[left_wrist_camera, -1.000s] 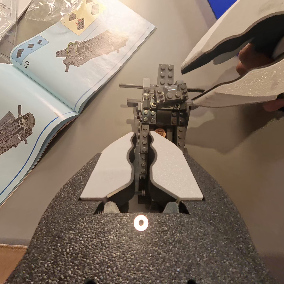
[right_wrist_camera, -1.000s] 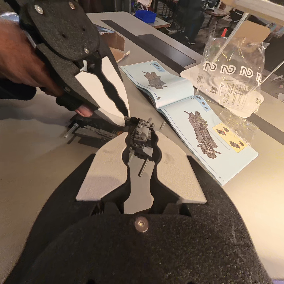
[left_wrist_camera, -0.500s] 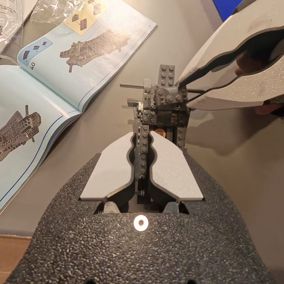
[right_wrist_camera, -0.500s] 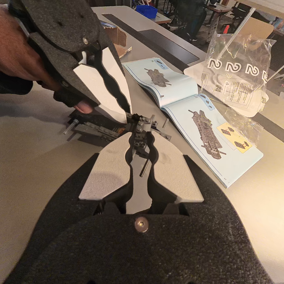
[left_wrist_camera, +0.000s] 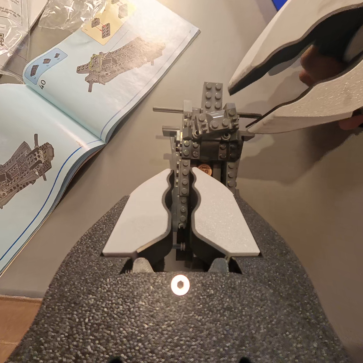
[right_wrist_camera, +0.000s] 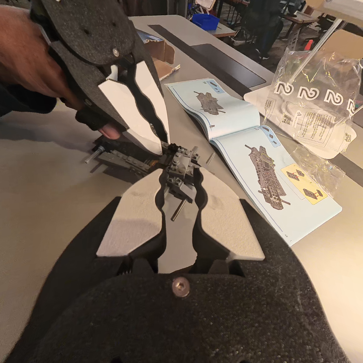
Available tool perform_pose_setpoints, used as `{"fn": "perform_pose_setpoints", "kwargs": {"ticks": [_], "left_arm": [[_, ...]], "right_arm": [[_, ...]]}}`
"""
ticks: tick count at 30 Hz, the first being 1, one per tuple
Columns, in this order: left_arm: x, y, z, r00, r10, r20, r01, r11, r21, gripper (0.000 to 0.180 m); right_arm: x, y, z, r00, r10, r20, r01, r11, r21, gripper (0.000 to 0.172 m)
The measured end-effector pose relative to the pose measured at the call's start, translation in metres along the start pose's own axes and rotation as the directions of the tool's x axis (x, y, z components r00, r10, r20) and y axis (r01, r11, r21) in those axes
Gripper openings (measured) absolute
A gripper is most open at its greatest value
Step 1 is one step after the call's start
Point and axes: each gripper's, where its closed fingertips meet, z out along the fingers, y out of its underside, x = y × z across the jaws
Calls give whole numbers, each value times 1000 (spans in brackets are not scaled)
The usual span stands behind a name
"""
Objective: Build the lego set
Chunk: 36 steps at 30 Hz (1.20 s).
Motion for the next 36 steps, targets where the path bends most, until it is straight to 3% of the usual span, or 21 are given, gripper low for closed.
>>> {"fn": "perform_pose_setpoints", "kwargs": {"ticks": [36], "left_arm": [[2,1,-5,999,35,10,-34,999,-21,14]], "right_arm": [[-14,-3,5,999,-28,30,28,1000,15,15]]}}
